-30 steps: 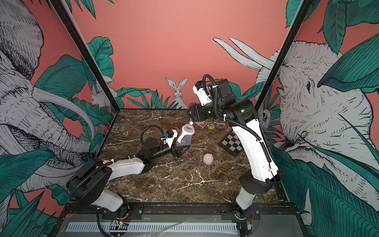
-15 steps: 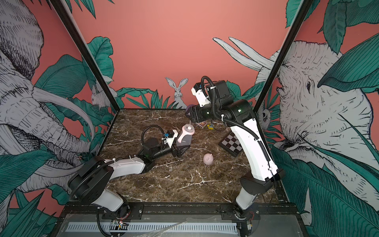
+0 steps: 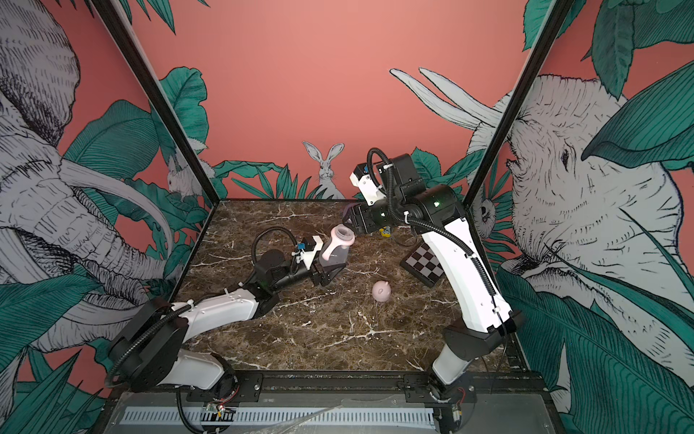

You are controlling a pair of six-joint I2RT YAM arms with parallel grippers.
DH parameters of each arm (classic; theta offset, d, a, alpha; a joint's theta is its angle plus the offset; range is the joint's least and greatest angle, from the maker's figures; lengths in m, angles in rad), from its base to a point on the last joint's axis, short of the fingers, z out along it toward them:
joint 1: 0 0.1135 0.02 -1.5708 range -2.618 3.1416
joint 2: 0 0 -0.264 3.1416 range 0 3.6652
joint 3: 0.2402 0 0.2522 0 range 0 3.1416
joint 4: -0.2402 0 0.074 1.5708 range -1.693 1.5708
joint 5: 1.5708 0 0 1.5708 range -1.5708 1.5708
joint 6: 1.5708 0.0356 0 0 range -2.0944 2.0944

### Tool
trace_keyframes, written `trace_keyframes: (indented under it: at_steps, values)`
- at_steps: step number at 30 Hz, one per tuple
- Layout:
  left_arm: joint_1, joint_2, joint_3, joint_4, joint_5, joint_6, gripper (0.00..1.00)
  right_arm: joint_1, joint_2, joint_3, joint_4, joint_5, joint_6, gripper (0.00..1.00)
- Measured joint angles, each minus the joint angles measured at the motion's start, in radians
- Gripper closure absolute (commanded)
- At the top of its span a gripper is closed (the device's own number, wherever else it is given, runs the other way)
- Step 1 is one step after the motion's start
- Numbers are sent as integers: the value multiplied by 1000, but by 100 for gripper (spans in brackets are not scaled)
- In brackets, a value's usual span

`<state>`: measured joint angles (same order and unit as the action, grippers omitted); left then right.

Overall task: Assemble the baby bottles
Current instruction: Close the nipple on the baby bottle.

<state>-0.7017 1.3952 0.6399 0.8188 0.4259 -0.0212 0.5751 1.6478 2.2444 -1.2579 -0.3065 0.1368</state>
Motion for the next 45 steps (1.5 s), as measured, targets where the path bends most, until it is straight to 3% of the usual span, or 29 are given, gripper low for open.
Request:
trace_keyframes:
  at_steps: [15, 45]
  values:
    - [-37, -151, -3, -209, -41, 159, 46, 0, 5, -51, -117, -138, -45, 45]
    - [-82, -154, -15, -241, -129, 232, 48, 0, 48, -108, -142, -188, -82, 45]
